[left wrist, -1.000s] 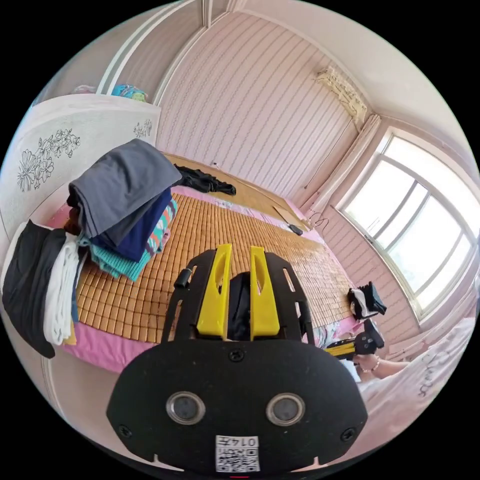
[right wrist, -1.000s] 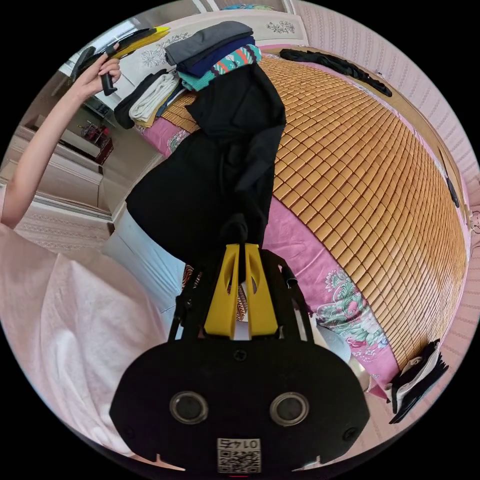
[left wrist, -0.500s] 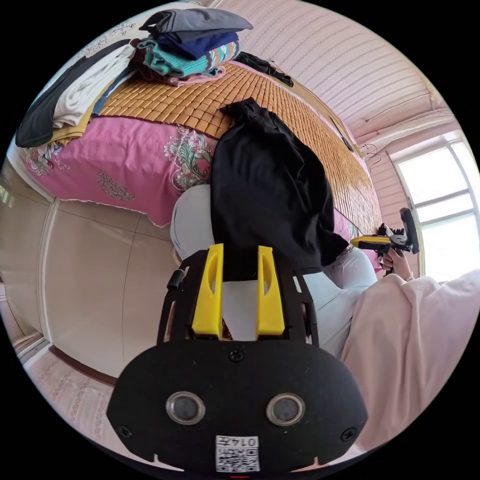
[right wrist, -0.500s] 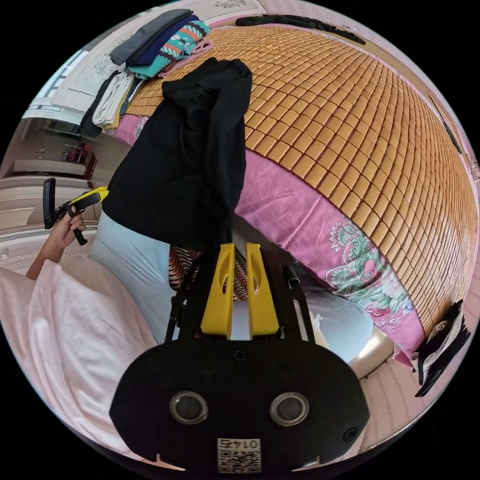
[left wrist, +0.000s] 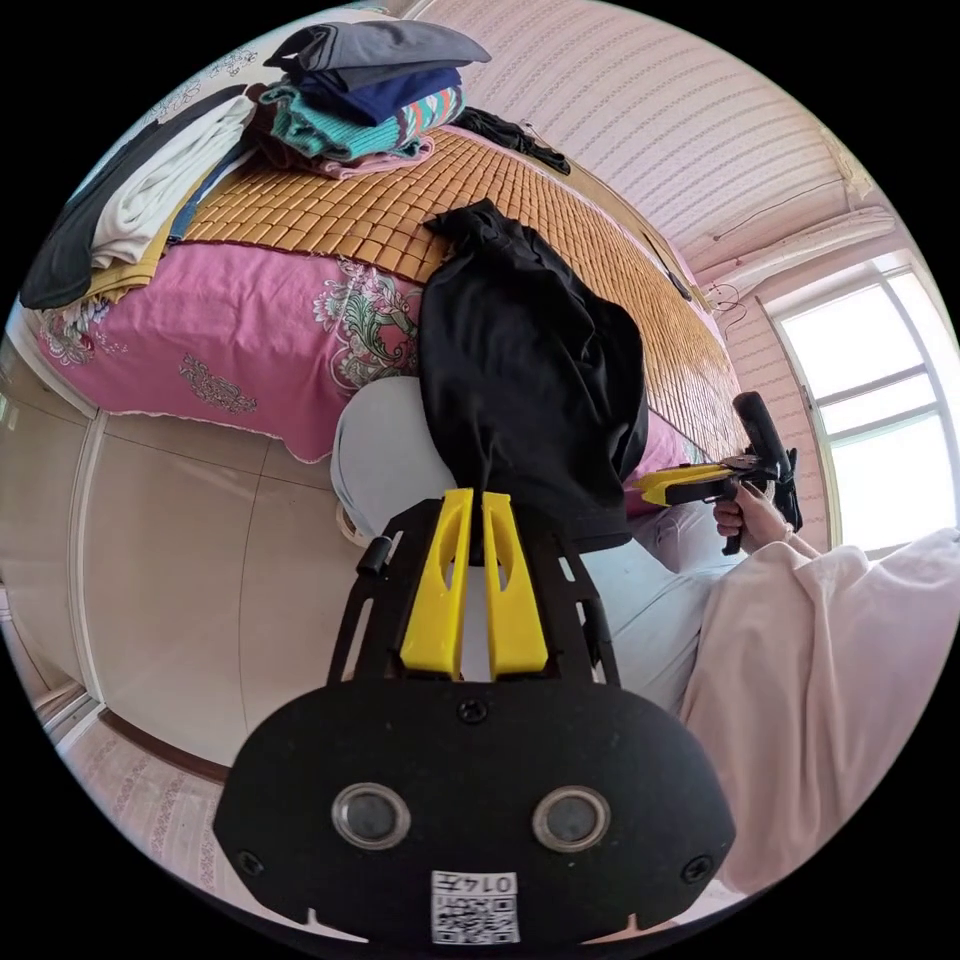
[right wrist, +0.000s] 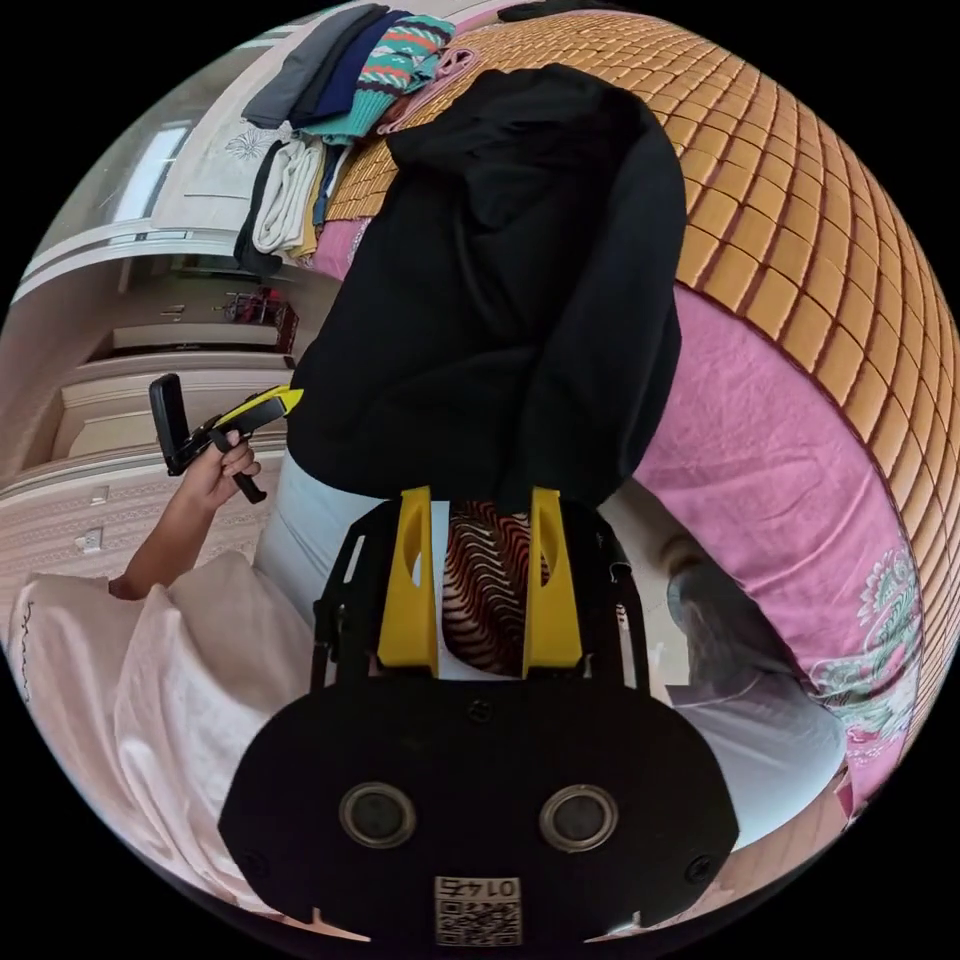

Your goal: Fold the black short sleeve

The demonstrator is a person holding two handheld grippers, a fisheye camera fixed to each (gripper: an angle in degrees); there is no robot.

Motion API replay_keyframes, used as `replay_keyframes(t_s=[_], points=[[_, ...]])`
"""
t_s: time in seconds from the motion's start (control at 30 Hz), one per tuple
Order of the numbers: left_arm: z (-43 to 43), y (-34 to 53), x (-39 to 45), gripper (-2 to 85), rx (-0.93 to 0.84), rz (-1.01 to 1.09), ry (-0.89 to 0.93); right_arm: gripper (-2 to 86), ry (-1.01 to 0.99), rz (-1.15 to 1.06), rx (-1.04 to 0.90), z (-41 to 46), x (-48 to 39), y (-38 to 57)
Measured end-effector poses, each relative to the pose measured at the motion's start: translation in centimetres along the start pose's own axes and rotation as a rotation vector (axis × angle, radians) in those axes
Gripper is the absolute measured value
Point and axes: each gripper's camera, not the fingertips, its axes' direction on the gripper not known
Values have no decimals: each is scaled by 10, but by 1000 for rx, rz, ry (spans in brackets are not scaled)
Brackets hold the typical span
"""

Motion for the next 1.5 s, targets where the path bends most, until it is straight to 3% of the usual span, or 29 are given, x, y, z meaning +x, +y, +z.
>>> replay_keyframes(t_s=[0.13, 0.3, 0.57, 0.7, 0.97, 1.2, 1.5], points=[[3, -4, 0, 8, 14, -21, 20, 127, 189, 21, -54, 24, -4, -26], [4, -9, 13, 47, 9, 23, -38, 14, 439, -77, -101, 43, -27, -30], [1, -31, 34, 85, -70, 125, -200, 2, 589, -186, -71, 33, -55, -10], [-12, -34, 31, 95, -28, 115, -149, 1, 664, -215, -41, 23, -64, 5], [-4, -24, 46, 106, -133, 128, -61, 2, 743, -248, -19, 15, -75, 39], [-15, -17, 44, 7, -92, 78, 12, 2, 773, -241, -4, 1, -71, 69], [-47, -5, 62, -10, -46, 139, -13, 1, 737, -208, 27, -29, -48, 118]])
